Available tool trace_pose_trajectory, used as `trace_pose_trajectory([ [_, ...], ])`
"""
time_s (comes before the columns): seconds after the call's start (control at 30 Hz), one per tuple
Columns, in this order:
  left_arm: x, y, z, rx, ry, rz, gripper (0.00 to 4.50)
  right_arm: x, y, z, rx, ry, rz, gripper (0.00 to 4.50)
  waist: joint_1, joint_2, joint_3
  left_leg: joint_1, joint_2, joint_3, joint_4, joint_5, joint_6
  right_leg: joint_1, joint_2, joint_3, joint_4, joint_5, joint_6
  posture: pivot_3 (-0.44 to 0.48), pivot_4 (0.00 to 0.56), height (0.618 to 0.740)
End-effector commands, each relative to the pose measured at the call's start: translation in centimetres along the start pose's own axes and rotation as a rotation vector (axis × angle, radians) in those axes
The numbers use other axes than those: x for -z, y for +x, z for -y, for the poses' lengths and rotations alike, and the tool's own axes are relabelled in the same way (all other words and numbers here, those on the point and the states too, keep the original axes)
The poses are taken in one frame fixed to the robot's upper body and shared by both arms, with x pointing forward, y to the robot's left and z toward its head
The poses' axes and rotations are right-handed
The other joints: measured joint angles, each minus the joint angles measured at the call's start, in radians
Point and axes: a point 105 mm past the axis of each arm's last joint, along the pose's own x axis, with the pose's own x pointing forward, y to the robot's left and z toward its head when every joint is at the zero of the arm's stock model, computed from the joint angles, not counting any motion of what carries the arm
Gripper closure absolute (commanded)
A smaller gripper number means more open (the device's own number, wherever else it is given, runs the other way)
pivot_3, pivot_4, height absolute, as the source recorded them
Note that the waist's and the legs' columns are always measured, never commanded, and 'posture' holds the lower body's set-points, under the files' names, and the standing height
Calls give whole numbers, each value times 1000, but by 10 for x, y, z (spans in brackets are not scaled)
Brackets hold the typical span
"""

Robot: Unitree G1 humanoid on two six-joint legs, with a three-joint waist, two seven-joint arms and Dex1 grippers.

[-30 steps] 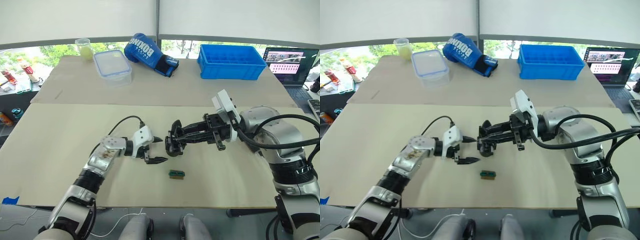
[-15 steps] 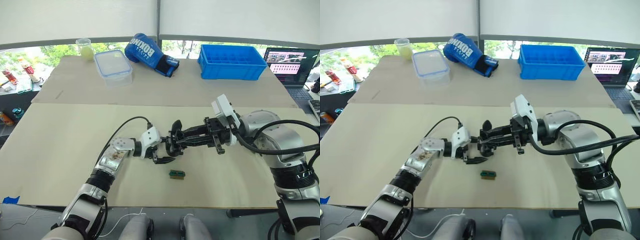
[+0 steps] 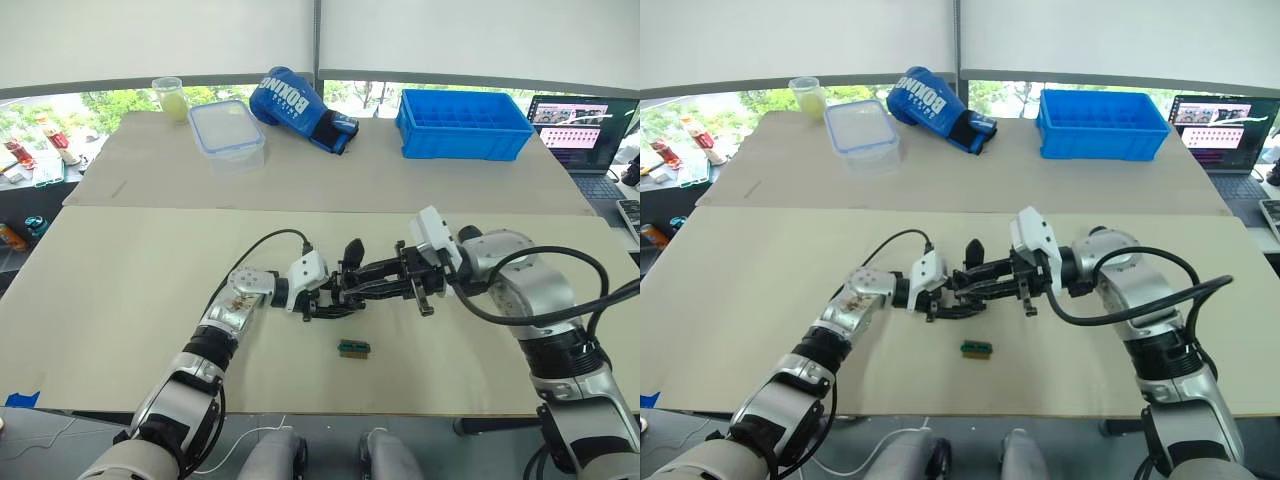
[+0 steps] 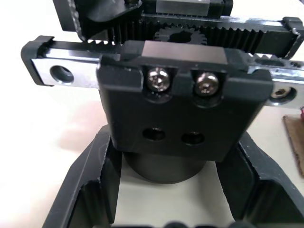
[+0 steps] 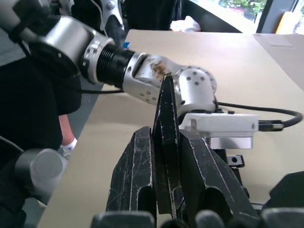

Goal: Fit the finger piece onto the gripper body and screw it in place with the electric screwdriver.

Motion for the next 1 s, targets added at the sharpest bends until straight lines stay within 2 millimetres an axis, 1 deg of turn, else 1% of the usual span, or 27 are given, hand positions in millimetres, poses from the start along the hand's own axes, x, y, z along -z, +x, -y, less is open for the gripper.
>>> trace_pose_trajectory([
  [0.03, -3, 0, -6, -6, 38, -6, 2220, -3, 2, 4, -9, -61, 8, 4175, 0, 0, 0, 0, 0, 0, 0, 0, 0, 0, 0, 0, 0, 0, 0, 0, 150, 740],
  [0.43, -2, 0, -8, 0, 38, -4, 2220, 10, 1, 22, 51, -18, 11, 4175, -1, 0, 0, 0, 0, 0, 1, 0, 0, 0, 0, 0, 2, 0, 0, 0, 150, 740],
  [0.73, -5, 0, -9, -4, 35, 7, 2220, 24, 2, 26, 65, 17, -27, 4175, -2, 0, 0, 0, 0, 0, 1, 0, 0, 0, 0, 0, 4, 0, 0, 0, 150, 740],
  [0.83, -5, 0, -8, -2, 35, 10, 2220, 31, 0, 27, 77, 41, -47, 4175, -2, 0, 0, 1, 0, 0, 1, 0, 0, 0, 0, 0, 4, 0, 0, 0, 150, 740],
  [1.0, -4, -1, -7, -5, 31, 12, 2220, 39, 0, 26, 99, 83, -44, 4175, -2, 0, 0, 2, 0, 0, 1, 0, 0, 1, 0, 0, 5, 0, 0, 0, 150, 740],
])
